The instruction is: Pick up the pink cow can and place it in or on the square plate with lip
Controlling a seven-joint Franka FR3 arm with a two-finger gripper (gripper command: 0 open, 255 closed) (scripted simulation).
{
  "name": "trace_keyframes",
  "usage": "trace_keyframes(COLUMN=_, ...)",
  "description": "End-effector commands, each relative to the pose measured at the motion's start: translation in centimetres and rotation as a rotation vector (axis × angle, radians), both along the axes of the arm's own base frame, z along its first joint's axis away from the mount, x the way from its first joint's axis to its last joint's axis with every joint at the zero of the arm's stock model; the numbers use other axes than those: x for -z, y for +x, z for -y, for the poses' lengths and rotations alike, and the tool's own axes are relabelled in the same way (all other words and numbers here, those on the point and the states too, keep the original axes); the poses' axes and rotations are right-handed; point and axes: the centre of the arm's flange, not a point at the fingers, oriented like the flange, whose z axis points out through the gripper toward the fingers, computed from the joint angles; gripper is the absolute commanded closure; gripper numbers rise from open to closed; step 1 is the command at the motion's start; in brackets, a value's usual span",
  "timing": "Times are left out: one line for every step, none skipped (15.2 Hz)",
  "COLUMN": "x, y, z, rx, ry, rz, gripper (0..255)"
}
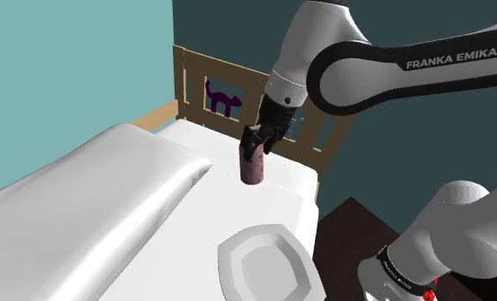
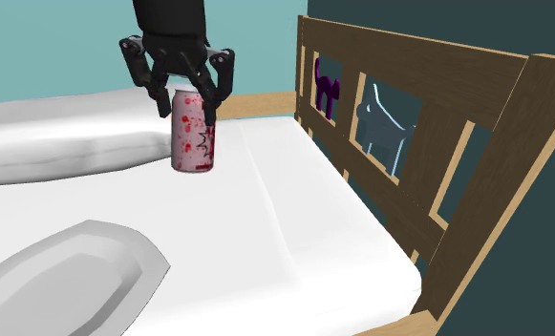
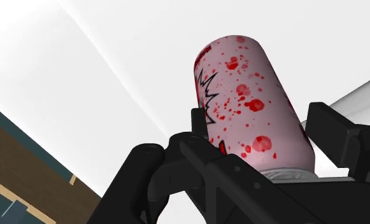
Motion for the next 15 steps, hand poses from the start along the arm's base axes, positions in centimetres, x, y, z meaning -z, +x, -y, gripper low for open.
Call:
trace_keyframes(x=-0.3, y=-2.4, z=-0.9, rx=0.001, ry=0.0, rz=0.001, gripper=255)
trace_keyframes(x=-0.4, y=-3.6, z=-1.4, rx=0.001, ry=0.0, rz=0.001, gripper=255)
trace_keyframes(x=-0.5, y=-4.8, z=-1.9, rx=0.001, ry=0.0, rz=0.001, gripper=255)
trace_keyframes(x=-0.6, y=-6.1, z=-2.4, rx=0.001, ry=0.0, rz=0.001, gripper=255)
trace_keyframes(x=-0.7, y=-7.3, z=-2.9, rx=0.001, ry=0.0, rz=0.001, gripper=255)
trace_keyframes(x=-0.8, y=-8.5, z=-3.4, rx=0.001, ry=0.0, rz=0.001, gripper=255)
trace_keyframes(x=-0.9, y=-9.7, z=-3.8, rx=0.001, ry=0.0, rz=0.001, gripper=255)
trace_keyframes(x=-0.9, y=-11.0, z=-4.3, rx=0.001, ry=0.0, rz=0.001, gripper=255)
trace_keyframes(x=-1.0, y=-12.2, z=-4.8, rx=0.001, ry=0.0, rz=0.001, gripper=255)
trace_keyframes(x=-1.1, y=-13.4, z=-5.3, rx=0.001, ry=0.0, rz=0.001, gripper=255)
trace_keyframes(x=-1.2, y=-14.6, z=-5.8, rx=0.001, ry=0.0, rz=0.001, gripper=255)
trace_keyframes(x=-1.3, y=-15.9, z=-6.3, rx=0.001, ry=0.0, rz=0.001, gripper=255)
trace_keyframes(x=-1.4, y=-17.1, z=-6.7, rx=0.001, ry=0.0, rz=0.001, gripper=255)
trace_keyframes(x=-1.5, y=-18.3, z=-7.2, rx=0.001, ry=0.0, rz=0.001, gripper=255)
trace_keyframes(x=-1.5, y=-19.5, z=-7.7, rx=0.001, ry=0.0, rz=0.001, gripper=255)
